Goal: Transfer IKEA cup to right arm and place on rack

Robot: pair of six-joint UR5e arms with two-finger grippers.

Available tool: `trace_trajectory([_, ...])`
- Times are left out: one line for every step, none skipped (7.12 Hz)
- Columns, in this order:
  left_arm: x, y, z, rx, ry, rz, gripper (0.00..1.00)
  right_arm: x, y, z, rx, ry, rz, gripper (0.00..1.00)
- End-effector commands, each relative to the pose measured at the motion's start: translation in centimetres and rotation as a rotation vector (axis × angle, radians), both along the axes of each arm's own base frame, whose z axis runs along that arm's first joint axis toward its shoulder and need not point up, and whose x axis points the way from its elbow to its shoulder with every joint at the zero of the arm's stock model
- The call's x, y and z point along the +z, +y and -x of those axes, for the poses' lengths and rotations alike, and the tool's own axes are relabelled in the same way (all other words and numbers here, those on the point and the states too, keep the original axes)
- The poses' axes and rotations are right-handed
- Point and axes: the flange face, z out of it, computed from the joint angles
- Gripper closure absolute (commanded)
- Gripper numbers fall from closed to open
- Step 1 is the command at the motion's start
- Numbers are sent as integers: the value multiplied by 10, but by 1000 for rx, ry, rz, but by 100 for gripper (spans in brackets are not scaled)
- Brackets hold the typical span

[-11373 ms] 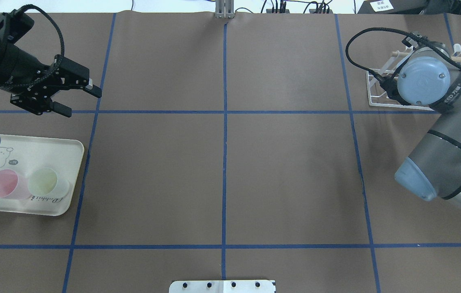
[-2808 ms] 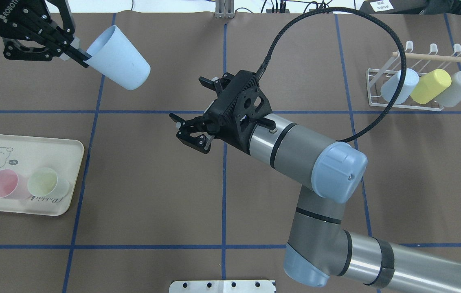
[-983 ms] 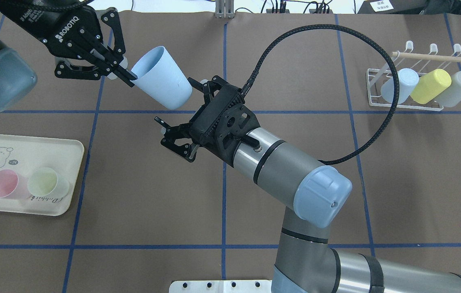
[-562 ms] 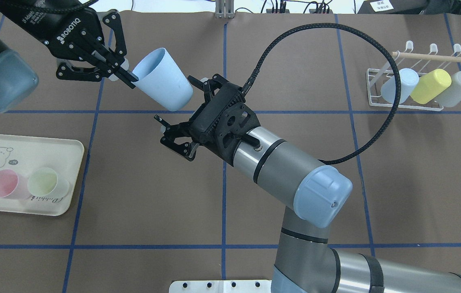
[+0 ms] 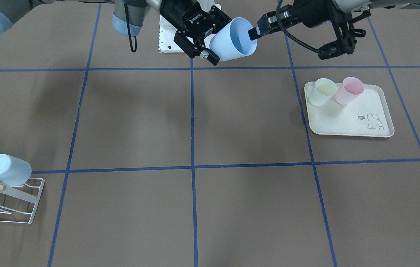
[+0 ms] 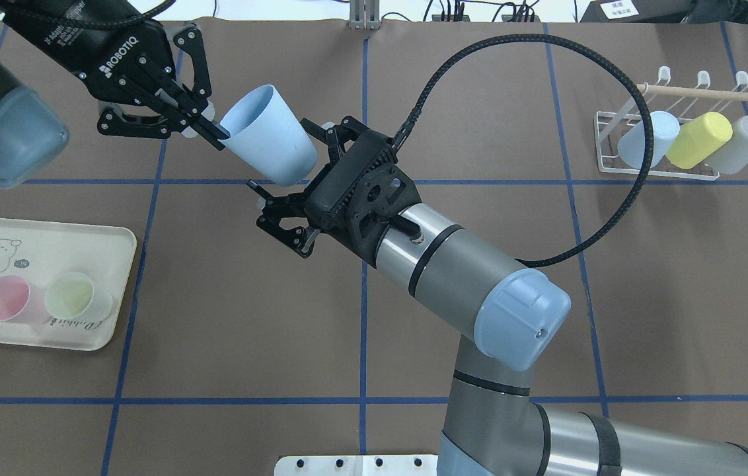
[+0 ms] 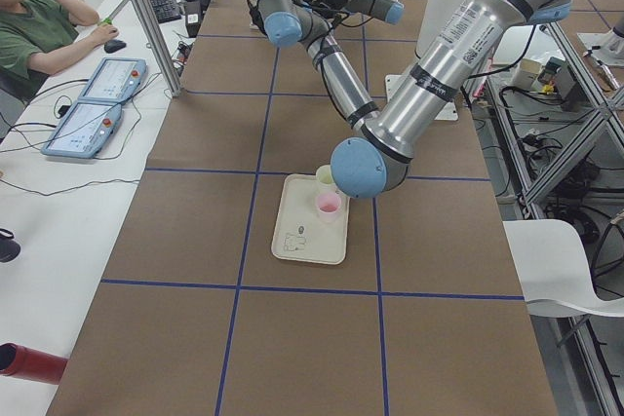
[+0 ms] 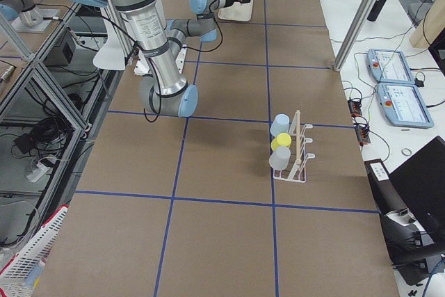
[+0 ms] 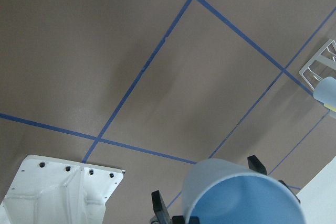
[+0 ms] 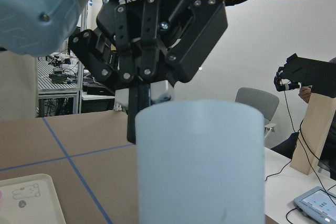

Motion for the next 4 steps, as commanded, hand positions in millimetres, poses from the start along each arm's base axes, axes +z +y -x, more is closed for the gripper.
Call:
trace_trajectory([0, 0, -1, 3, 0, 0, 100, 0, -1, -2, 36, -4, 15, 20])
trace_trajectory([0, 1, -4, 6, 0, -2, 100, -1, -2, -2, 38, -6, 15, 23])
trace_trajectory([-1, 3, -6, 4, 0, -8, 100, -2, -2, -4, 59, -7, 24, 28])
trace_trajectory([-1, 2, -7, 5, -1, -7, 96, 0, 2, 0, 60, -4, 29, 30])
